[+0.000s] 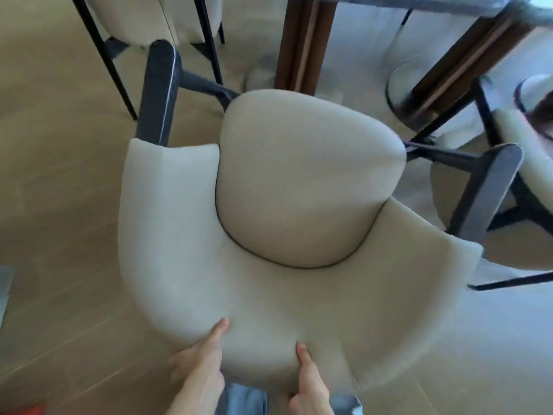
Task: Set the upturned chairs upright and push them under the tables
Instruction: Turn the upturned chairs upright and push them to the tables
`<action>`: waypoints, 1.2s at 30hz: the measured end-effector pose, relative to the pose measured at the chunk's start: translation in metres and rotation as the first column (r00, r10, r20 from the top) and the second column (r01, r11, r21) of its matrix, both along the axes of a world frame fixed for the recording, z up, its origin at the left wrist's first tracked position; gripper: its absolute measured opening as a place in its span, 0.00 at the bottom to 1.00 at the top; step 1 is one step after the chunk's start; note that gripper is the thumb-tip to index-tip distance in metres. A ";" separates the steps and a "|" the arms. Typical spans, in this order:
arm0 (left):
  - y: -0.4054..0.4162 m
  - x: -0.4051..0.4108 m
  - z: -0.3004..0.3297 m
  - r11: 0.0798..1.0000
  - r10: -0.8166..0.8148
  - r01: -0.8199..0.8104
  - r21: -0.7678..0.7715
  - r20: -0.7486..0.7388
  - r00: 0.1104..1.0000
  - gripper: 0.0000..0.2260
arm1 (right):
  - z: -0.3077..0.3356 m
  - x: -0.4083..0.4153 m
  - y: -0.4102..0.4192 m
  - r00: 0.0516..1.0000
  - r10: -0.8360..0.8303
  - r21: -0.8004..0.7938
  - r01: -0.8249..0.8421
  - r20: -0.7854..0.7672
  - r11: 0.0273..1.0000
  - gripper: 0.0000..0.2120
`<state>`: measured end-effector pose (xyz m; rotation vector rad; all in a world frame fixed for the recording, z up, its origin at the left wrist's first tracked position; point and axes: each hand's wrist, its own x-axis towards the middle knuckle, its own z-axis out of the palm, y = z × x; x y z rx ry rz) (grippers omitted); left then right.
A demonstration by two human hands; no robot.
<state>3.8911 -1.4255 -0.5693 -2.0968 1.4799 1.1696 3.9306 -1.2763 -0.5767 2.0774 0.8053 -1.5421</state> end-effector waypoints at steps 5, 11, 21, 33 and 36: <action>0.006 -0.054 0.036 0.982 -0.186 0.186 0.007 -0.061 0.981 0.60 | 0.029 -0.045 0.016 0.998 0.021 0.050 -0.018 -0.066 0.999 0.45; 0.014 -0.097 0.050 0.972 -0.231 0.235 -0.006 -0.227 0.946 0.54 | 0.064 -0.094 0.038 0.990 -0.016 0.095 0.030 -0.144 0.995 0.44; 0.047 -0.188 0.069 0.981 -0.196 0.172 -0.094 -0.458 0.867 0.58 | 0.078 -0.174 0.065 0.973 0.081 0.250 -0.025 -0.216 0.968 0.30; 0.068 -0.219 0.051 0.967 -0.225 0.139 -0.216 -0.453 0.863 0.53 | 0.075 -0.209 0.068 0.976 0.147 0.419 -0.067 -0.162 0.905 0.45; 0.068 -0.220 0.054 0.965 -0.236 0.159 -0.206 -0.438 0.867 0.54 | 0.076 -0.209 0.068 0.965 0.098 0.400 0.007 -0.242 0.917 0.44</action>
